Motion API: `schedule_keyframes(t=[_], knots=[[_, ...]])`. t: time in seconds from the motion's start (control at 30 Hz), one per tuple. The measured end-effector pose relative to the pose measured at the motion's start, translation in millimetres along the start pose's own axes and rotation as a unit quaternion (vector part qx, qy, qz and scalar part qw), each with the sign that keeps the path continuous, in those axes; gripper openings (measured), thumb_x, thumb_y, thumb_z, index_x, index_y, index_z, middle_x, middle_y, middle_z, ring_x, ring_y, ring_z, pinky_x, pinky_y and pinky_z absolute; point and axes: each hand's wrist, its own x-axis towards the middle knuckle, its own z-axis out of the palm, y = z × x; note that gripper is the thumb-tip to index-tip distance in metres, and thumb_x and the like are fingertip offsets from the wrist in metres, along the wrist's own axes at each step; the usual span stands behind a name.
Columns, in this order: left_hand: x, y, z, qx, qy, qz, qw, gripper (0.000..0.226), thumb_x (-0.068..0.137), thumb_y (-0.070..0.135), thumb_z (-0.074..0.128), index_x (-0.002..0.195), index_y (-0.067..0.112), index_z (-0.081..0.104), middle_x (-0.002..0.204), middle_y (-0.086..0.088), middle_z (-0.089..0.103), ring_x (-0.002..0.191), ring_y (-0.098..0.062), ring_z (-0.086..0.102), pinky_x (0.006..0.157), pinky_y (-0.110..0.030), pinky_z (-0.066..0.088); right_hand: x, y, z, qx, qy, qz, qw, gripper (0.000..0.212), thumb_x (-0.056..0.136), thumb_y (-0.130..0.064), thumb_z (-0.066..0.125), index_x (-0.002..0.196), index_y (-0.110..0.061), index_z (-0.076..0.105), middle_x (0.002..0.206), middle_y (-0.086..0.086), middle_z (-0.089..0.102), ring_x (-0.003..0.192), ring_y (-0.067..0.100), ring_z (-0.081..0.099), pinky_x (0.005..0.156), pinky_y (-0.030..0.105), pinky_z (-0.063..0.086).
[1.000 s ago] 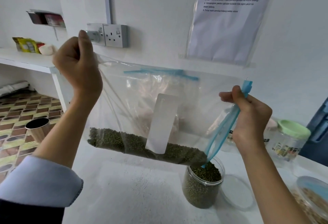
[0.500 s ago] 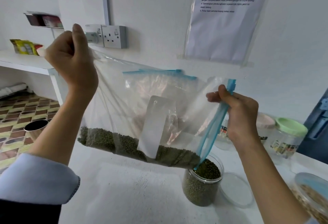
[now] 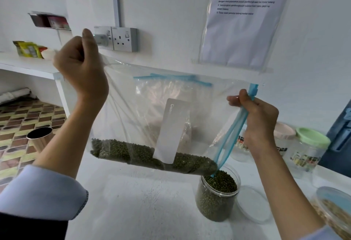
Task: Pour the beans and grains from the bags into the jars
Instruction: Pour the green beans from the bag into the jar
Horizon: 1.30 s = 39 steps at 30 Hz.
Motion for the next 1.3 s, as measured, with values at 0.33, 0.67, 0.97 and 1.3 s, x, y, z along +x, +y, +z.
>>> schedule_keyframes(t=[0.33,0.67,0.97,1.3], knots=[[-8.8,-0.8,7.3,-0.014,-0.008,-0.005,1.0,0.048,0.093,0.019,0.051,0.049,0.027,0.033,0.04,0.006,0.027,0.04,-0.024,0.023,0.042,-0.037,0.016,-7.6,-5.0,-11.6,-0.011,0.03,-0.028,0.999,0.023,0.088,-0.021,0.066,0.067,-0.013,0.07,0.064,-0.006,0.072,0.073,0.009,0.068,0.079,0.017,0.042],[-5.0,-1.1,13.3,-0.021,-0.01,-0.007,1.0,0.053,0.092,0.022,0.052,0.045,0.006,0.032,0.042,-0.01,0.025,0.039,-0.031,0.026,0.041,-0.039,0.018,-13.9,-5.8,-19.5,0.011,0.025,-0.033,0.999,0.028,0.085,-0.02,0.069,0.058,-0.015,0.074,0.069,0.001,0.074,0.077,0.014,0.069,0.103,0.044,0.044],[3.2,-3.1,7.0,-0.025,-0.017,0.007,1.0,0.057,0.092,0.022,0.053,0.045,-0.003,0.032,0.043,-0.019,0.019,0.038,-0.033,0.024,0.041,-0.04,0.017,-13.2,1.2,-11.4,0.031,0.002,-0.026,0.999,0.028,0.087,-0.02,0.067,0.06,-0.015,0.074,0.07,0.002,0.074,0.08,0.016,0.07,0.1,0.035,0.044],[2.6,-4.6,0.9,0.001,-0.013,0.018,1.0,0.056,0.094,0.021,0.051,0.045,-0.004,0.037,0.043,-0.022,0.023,0.038,-0.033,0.024,0.044,-0.038,0.015,4.8,4.7,-5.2,0.019,-0.018,0.007,1.0,0.019,0.087,-0.021,0.066,0.072,-0.012,0.072,0.074,-0.003,0.075,0.087,0.012,0.068,0.097,0.027,0.041]])
